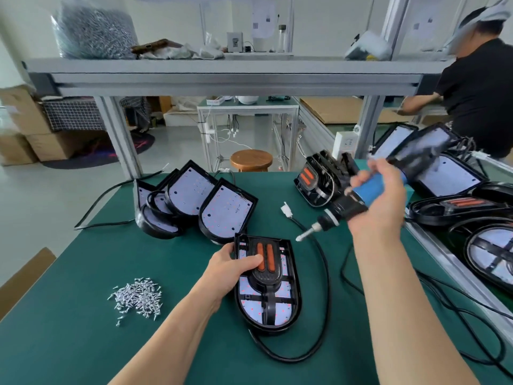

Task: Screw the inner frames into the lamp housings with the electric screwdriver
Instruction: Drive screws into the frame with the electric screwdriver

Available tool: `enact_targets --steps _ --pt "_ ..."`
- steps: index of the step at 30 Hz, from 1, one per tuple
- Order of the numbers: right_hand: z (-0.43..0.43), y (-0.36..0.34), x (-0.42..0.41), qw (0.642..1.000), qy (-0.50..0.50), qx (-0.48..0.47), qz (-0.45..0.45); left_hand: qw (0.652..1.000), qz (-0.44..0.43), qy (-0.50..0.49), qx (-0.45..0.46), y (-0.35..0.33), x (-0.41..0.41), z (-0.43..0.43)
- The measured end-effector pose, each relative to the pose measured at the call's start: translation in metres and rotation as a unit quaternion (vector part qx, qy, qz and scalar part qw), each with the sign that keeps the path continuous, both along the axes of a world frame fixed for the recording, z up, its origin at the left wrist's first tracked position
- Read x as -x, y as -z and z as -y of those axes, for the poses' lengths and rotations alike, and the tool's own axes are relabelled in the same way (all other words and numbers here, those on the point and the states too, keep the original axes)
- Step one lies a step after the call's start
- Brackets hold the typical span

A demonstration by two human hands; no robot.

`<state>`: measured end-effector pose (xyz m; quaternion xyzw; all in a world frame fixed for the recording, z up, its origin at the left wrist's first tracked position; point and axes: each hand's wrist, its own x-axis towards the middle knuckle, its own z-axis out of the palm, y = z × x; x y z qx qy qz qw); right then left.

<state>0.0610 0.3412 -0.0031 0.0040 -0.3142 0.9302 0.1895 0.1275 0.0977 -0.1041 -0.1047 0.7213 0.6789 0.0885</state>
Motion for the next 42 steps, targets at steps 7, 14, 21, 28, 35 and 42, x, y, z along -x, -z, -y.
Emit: enact_targets --steps 7,14,21,28,35,42 --pt "-0.006 0.091 -0.044 0.988 -0.024 0.062 0.138 0.999 -0.010 -0.029 0.024 -0.006 -0.003 -0.002" --pt "-0.004 0.108 -0.047 0.984 -0.062 0.085 0.142 0.979 -0.065 -0.139 0.136 -0.004 -0.024 0.015" --pt "-0.006 0.113 -0.044 0.984 -0.076 0.082 0.139 0.847 -0.036 -0.237 0.474 -0.006 -0.053 0.102" --pt "-0.006 0.114 -0.046 0.982 -0.072 0.098 0.144 0.824 0.008 -0.177 0.537 0.000 -0.060 0.113" --pt "-0.005 0.114 -0.051 0.981 -0.070 0.098 0.150 0.803 0.000 -0.163 0.573 0.005 -0.057 0.112" --pt "-0.003 0.108 -0.048 0.981 -0.073 0.094 0.153 0.803 0.005 -0.104 0.587 0.000 -0.050 0.119"
